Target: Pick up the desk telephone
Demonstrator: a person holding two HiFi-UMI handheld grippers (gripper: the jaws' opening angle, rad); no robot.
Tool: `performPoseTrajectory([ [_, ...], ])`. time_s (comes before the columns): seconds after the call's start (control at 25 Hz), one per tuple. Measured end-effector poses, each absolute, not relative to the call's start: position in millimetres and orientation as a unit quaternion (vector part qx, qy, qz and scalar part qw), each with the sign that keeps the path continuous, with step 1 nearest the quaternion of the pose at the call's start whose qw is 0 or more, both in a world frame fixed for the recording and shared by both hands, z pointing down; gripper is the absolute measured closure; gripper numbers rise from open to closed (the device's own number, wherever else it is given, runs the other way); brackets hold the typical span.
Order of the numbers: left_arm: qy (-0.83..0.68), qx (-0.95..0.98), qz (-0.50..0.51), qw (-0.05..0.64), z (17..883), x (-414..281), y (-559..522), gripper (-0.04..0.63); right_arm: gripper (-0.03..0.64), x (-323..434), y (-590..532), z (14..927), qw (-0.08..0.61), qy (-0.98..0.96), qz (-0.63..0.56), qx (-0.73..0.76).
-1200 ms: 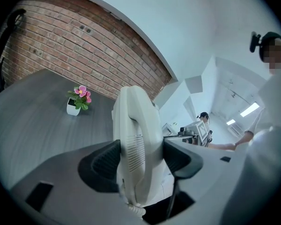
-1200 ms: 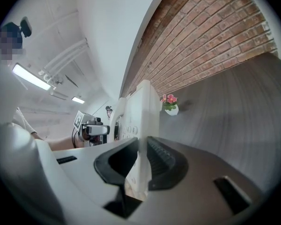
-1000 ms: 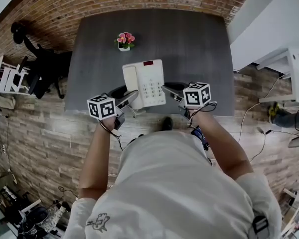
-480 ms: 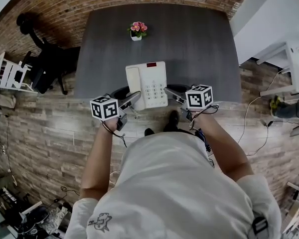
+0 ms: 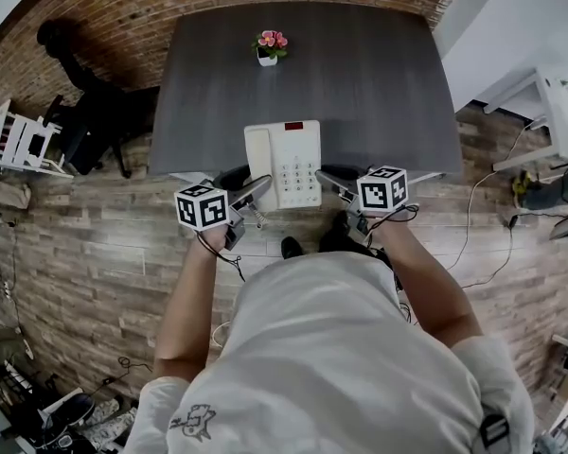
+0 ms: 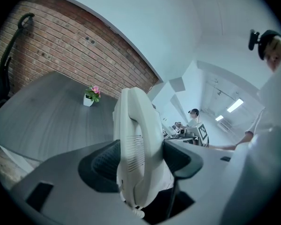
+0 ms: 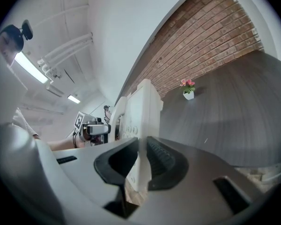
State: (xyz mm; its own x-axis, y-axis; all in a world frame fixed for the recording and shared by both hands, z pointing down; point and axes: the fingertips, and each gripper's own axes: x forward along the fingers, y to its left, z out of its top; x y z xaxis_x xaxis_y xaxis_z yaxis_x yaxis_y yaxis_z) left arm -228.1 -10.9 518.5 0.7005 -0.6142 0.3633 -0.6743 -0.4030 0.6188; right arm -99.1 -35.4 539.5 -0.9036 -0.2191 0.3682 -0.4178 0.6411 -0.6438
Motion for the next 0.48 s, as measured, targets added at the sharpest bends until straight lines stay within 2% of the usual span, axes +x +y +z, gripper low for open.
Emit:
performPoseTrajectory([
  [0.48, -0.414, 0.827, 0.023, 0.38, 502, -205, 13, 0.293, 0.554, -76, -18, 525, 0.127, -0.904, 0.379, 0.15],
])
